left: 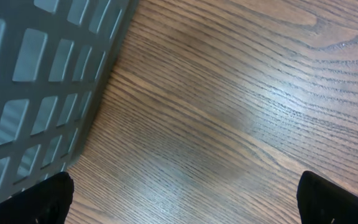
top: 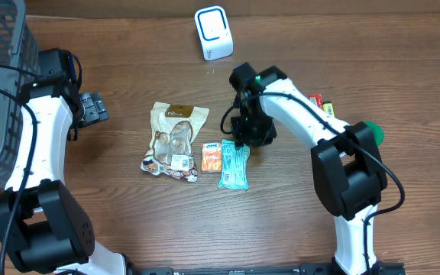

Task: Scan the item barcode
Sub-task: 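Move the right gripper over the mint-green wrapped snack, then lower the right gripper and grasp the mint-green snack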

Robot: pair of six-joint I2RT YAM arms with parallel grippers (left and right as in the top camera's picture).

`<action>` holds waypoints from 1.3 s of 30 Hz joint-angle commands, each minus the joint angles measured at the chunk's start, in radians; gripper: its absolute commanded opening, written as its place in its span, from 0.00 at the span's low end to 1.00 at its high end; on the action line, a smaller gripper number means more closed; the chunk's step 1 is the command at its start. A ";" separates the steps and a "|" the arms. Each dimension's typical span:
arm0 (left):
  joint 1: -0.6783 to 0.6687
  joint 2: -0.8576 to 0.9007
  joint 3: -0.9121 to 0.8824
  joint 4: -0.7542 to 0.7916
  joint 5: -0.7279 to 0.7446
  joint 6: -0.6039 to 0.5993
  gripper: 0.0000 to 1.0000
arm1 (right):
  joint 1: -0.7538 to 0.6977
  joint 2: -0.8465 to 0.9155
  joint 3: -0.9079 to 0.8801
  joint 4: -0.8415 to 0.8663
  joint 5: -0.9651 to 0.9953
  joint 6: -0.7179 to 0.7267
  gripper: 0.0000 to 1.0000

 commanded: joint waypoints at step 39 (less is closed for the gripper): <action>-0.006 -0.015 0.016 0.002 -0.010 0.004 1.00 | -0.126 -0.154 -0.086 0.022 0.112 0.140 0.47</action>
